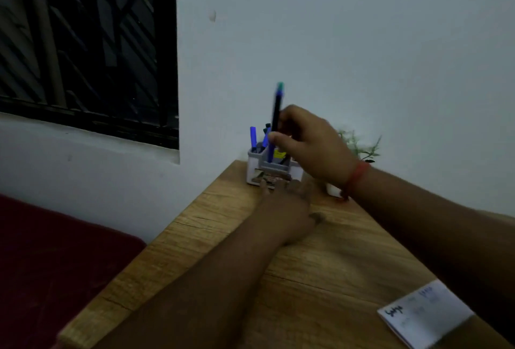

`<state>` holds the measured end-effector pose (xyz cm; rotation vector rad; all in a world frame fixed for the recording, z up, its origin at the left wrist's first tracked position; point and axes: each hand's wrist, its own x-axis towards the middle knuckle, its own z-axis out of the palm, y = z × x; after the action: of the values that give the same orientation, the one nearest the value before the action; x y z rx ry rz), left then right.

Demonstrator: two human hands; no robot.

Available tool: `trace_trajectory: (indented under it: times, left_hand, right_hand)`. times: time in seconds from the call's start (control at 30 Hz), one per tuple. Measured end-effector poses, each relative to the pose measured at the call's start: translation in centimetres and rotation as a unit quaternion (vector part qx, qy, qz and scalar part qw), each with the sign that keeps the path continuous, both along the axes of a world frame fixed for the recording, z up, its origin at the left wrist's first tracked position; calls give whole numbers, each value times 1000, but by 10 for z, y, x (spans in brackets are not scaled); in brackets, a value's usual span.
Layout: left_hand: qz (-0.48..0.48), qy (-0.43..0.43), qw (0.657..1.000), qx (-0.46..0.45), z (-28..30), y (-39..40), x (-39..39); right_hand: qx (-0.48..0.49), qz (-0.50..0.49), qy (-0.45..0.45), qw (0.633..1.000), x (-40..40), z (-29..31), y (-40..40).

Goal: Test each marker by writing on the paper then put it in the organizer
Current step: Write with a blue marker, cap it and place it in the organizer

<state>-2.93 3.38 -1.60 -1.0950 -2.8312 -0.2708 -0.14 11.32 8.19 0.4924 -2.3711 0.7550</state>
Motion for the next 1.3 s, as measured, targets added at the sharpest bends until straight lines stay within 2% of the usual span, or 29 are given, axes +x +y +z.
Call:
trace_trajectory:
  times: [0.07,0.13,0.27,0.4,0.5,0.7,0.87,1.1,1.2,1.3]
  left_hand:
    - [-7,-20,1000,12,0,3,1]
    - [-6,-25,1000,15,-3,5,3]
    - [-42,-26,998,35,-1,14,16]
    - [-147,-25,983,110,9,27,59]
    - [-207,-34,966,153,6,42,83]
    - [-199,-59,961,185,-5,53,84]
    - [-189,-32,954,228,-3,60,86]
    - [-191,-2,953,236,-2,65,91]
    - [-187,-31,949,251,-1,68,92]
    - [-160,-108,942,275,0,65,92]
  right_hand:
    - [-130,-27,-26,991,36,-10,35]
    - [-219,-46,-69,972,74,-28,68]
    - [-271,-86,-173,943,147,-60,114]
    - [-355,-95,-196,909,181,-74,130]
    - [-431,-67,-210,875,181,-84,132]
    - [-480,-50,-201,852,175,-95,132]
    - [-520,-60,-150,838,170,-97,131]
    - [-551,-86,-145,817,167,-98,130]
    - [-556,-76,-145,815,165,-100,127]
    - [-575,-82,-122,805,165,-94,134]
